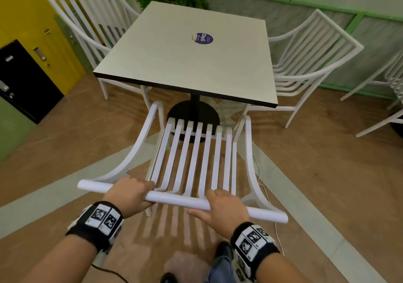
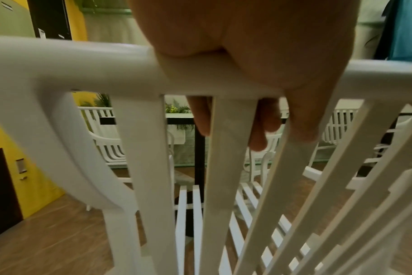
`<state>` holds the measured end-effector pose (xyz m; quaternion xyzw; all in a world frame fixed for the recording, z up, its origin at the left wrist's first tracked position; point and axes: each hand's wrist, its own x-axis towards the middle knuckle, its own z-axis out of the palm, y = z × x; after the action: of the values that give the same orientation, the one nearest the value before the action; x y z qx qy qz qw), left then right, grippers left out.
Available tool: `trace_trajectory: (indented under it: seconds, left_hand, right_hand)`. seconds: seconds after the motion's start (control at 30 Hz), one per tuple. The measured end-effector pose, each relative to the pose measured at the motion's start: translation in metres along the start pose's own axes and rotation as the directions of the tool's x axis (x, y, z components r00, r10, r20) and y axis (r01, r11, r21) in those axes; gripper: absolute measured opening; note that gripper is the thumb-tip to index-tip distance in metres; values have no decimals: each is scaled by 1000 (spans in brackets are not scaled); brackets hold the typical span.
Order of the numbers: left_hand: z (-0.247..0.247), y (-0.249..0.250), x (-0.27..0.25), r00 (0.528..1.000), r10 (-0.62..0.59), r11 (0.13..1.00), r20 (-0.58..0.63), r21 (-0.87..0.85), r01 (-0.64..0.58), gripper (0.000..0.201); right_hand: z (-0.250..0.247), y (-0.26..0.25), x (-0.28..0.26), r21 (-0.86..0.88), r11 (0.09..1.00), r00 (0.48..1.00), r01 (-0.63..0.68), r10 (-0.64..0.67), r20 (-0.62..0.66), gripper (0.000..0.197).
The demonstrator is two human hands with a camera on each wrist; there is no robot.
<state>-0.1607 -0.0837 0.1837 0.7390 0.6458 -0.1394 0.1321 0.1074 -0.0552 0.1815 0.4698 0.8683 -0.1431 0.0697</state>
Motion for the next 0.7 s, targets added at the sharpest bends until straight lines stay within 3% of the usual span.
trace_trajectory:
  seconds: [0.13,0.23,0.4,0.7]
  left_hand:
    - [2,16,-6,999,-9,998,-43,-68,6,73]
    - [2,12,-5,999,-48,999,-16,-13,48,89]
    - [3,-23,-4,999,-37,999,2,31,37,97]
    - [0,-59,9,999,-24,999,-37,34,26,101]
  right_hand:
    - [2,4,-12,-36,993,994,-111,110,-26,89]
    - [0,-2,-7,-41,989,990,-144,144,1,93]
    - [1,-23,15,-75,992,993,-102,106,51,104]
    - [-11,-40,52,-105,994,999,-38,38,2,74]
